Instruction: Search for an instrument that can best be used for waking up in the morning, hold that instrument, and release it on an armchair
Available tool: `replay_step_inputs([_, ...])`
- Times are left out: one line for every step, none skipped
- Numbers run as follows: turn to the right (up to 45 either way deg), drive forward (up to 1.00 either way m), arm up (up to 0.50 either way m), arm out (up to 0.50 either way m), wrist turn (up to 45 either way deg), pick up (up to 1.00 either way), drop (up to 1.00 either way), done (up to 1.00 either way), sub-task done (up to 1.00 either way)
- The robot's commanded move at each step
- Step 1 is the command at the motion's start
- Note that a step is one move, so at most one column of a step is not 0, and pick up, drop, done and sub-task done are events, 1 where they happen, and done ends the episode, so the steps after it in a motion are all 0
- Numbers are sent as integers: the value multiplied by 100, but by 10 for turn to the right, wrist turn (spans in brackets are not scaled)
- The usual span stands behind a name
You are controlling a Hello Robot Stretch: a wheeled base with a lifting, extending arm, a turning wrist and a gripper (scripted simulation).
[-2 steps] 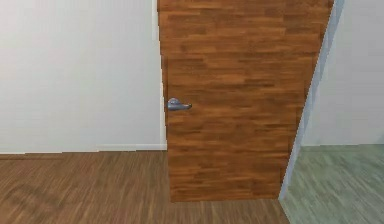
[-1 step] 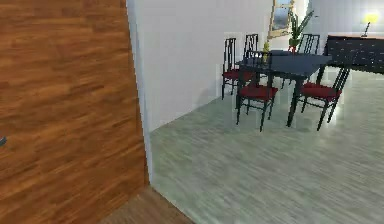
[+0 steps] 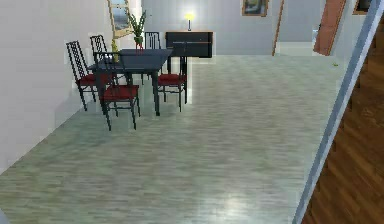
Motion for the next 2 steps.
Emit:
replay_step_inputs([0, 100, 0, 0, 0, 0, 0, 0, 0])
replay_step_inputs([30, 0, 0, 0, 0, 0, 0, 0, 0])
